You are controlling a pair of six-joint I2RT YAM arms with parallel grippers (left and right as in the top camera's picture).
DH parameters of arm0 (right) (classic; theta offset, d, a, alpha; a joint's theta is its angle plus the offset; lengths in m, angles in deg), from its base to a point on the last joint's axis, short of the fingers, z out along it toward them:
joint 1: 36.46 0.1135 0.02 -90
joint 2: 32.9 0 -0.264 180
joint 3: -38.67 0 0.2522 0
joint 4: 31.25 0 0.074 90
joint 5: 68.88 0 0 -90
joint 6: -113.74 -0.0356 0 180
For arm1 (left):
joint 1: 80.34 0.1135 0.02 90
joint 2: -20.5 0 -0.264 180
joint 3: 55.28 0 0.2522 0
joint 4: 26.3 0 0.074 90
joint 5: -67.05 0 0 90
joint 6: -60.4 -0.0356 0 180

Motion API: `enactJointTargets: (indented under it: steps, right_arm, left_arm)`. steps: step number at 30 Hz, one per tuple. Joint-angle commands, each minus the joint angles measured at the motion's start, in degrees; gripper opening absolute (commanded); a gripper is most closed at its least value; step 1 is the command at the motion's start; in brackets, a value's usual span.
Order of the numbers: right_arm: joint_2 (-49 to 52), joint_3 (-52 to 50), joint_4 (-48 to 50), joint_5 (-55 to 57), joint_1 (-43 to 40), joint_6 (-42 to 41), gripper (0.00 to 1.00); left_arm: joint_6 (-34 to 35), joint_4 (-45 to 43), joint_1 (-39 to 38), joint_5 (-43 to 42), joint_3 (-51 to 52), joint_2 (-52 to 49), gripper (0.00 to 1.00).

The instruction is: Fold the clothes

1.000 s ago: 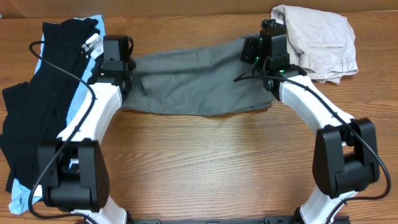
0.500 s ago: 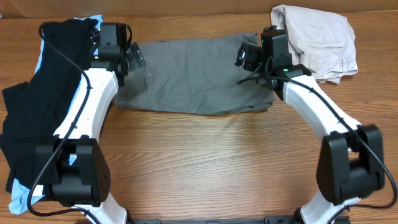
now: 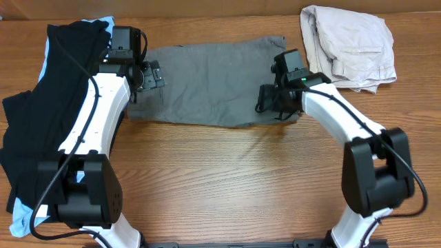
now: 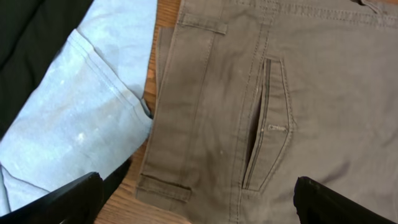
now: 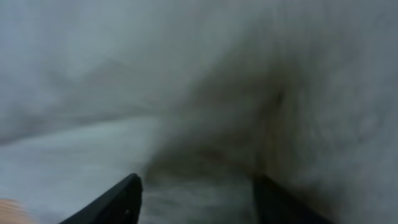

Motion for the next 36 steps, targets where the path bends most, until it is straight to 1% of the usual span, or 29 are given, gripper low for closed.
enactJointTargets:
  steps: [1,3,5,8,12,16,20,24,25,26,29,32,36]
  right_arm:
    - [4.0,0.0,-1.8,-1.6,-0.1,-0.1,0.57]
    - [5.4,0.0,-2.3,-2.0,-0.1,0.0,0.58]
    - [6.5,0.0,-3.0,-2.3,-0.1,-0.7,0.64]
    - [7.1,-0.1,-5.2,-2.0,-0.2,-3.6,0.65]
    - [7.1,-0.6,-11.1,-0.8,-0.8,-8.5,0.66]
    - [7.1,-0.8,-17.4,-0.6,-1.9,-10.2,0.73]
    - [7.0,-1.3,-22.0,-0.2,-2.2,-10.2,0.73]
    - [5.7,-4.0,-23.1,-0.3,-1.9,-10.5,0.73]
    - [5.1,-4.8,-23.1,-0.3,-1.9,-10.6,0.74]
    - [3.2,-6.7,-23.2,-0.6,-1.9,-10.6,0.73]
    - [-1.0,-8.0,-23.3,-0.9,-1.9,-10.5,0.74]
    - [-6.5,-7.8,-23.2,-1.1,-1.9,-9.8,0.81]
    - [-13.5,-6.0,-23.4,-3.0,-1.9,-3.5,0.96]
  left_arm:
    - [-1.5,0.9,-0.1,-1.0,-1.0,-1.0,1.00]
    - [-1.5,1.6,-0.3,-1.2,-1.0,-1.0,1.00]
    - [-1.5,2.0,-0.6,-2.3,-0.9,-1.0,1.00]
    - [-1.5,2.6,-1.0,-4.8,-0.9,-1.0,1.00]
    - [-1.5,4.1,-1.9,-7.7,-0.9,-1.0,1.00]
    - [-2.8,5.7,-3.2,-8.0,-0.9,-1.0,1.00]
    - [-3.1,5.9,-4.3,-8.0,-0.9,-1.0,1.00]
    - [-3.3,6.1,-4.0,-8.0,-0.9,-1.0,1.00]
    - [-4.0,6.3,-3.8,-8.5,-0.9,-1.0,1.00]
    - [-6.2,6.1,-3.0,-10.6,-0.9,-1.1,1.00]
    - [-8.6,5.5,-0.9,-13.7,-0.9,-1.9,1.00]
    - [-10.6,4.9,2.1,-17.1,-0.9,-3.5,1.00]
    - [-15.0,3.9,6.6,-26.8,-0.9,-7.1,1.00]
